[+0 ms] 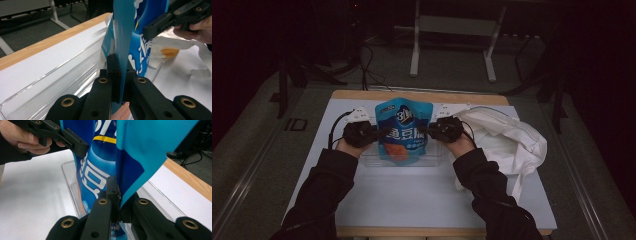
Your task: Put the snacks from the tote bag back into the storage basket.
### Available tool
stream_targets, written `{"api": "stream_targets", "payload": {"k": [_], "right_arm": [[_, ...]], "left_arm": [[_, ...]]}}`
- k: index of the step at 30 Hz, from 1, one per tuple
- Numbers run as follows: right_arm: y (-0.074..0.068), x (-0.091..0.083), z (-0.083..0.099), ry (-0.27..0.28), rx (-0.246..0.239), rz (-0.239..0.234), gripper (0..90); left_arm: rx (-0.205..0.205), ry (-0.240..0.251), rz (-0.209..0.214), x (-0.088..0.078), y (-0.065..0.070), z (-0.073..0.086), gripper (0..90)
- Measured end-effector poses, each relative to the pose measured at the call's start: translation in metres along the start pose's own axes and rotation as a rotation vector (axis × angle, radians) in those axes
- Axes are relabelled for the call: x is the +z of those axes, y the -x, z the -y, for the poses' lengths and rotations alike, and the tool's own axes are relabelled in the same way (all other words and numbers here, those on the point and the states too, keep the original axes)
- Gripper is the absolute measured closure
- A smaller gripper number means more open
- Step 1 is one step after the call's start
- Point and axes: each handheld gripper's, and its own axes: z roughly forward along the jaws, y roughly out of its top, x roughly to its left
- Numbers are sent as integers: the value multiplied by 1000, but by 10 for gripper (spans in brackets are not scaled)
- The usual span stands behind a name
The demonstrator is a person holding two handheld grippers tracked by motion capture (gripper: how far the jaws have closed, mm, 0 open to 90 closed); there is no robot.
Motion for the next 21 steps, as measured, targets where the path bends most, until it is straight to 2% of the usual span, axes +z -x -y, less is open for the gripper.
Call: {"api": "stream_targets", "payload": {"k": [6,15,20,21], "right_arm": [[-2,-2,4,13,-1,-9,881],[0,-2,3,10,-4,-5,846],[3,-3,4,26,16,-3,756],[3,-3,4,30,19,-4,722]], "left_arm": [[20,5,4,-1,2,2,896],[8,3,4,-1,2,1,871],[-5,2,-13,-2,2,2,826],[-10,2,-21,-2,2,2,785]]}}
